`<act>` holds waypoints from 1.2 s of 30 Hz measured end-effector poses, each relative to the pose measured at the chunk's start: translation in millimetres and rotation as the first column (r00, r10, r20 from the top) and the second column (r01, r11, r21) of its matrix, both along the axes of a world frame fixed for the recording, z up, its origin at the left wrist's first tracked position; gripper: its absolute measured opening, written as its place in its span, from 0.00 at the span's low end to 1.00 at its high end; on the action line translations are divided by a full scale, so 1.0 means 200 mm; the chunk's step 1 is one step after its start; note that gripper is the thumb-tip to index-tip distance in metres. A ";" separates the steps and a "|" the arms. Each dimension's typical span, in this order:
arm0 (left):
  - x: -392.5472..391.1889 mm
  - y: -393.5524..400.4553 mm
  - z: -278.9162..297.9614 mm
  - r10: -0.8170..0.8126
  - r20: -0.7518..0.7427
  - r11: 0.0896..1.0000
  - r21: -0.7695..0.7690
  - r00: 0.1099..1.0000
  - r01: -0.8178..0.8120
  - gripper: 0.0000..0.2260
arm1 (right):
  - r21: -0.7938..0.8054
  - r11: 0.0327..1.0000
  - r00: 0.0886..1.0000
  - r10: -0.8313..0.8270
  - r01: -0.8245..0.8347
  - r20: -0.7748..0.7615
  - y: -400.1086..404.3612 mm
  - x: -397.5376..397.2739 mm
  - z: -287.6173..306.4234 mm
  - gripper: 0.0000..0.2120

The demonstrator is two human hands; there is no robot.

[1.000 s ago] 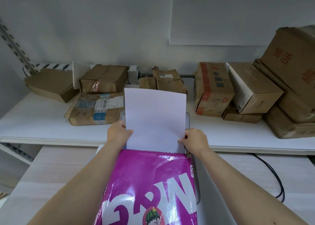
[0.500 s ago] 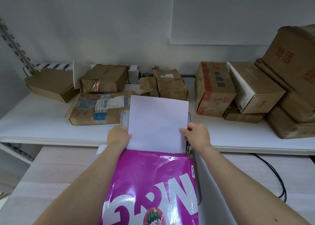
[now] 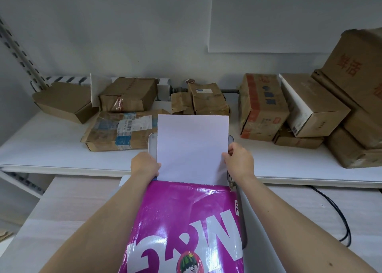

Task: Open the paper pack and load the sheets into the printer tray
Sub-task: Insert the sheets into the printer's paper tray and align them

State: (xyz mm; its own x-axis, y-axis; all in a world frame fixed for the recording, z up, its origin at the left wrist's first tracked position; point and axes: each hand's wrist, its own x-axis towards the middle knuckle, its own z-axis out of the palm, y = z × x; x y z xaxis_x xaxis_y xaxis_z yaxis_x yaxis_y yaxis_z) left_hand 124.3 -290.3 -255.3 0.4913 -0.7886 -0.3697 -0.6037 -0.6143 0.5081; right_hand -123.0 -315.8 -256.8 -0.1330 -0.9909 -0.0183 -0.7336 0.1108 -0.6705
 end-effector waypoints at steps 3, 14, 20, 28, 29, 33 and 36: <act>-0.03 0.01 0.03 -0.005 0.096 1.000 0.020 0.995 0.003 0.12 | -0.033 0.998 0.998 -0.062 0.062 -0.010 0.02 0.02 -0.02 0.04; -0.02 0.07 0.00 -0.019 0.036 0.996 -0.086 0.999 0.022 0.09 | -0.031 0.999 0.994 -0.017 0.014 -0.103 0.06 0.01 -0.03 0.08; -0.07 0.21 0.04 -0.038 0.145 0.993 -0.104 0.989 0.053 0.11 | 0.088 0.946 0.916 0.323 -0.311 -0.239 0.22 0.06 -0.06 0.20; -0.11 0.37 0.04 -0.157 0.232 0.973 -0.128 0.960 0.190 0.13 | 0.135 0.881 0.844 0.473 -0.453 -0.252 0.37 0.08 -0.07 0.17; -0.12 0.39 0.03 -0.151 0.228 0.975 -0.127 0.962 0.183 0.12 | 0.136 0.879 0.842 0.477 -0.457 -0.251 0.38 0.08 -0.07 0.17; -0.13 0.47 0.02 -0.116 0.206 0.979 -0.144 0.972 0.147 0.10 | 0.114 0.883 0.845 0.469 -0.455 -0.258 0.44 0.08 -0.05 0.17; -0.12 0.51 0.01 -0.100 0.181 0.979 -0.157 0.978 0.129 0.10 | 0.136 0.881 0.839 0.474 -0.454 -0.269 0.47 0.08 -0.05 0.17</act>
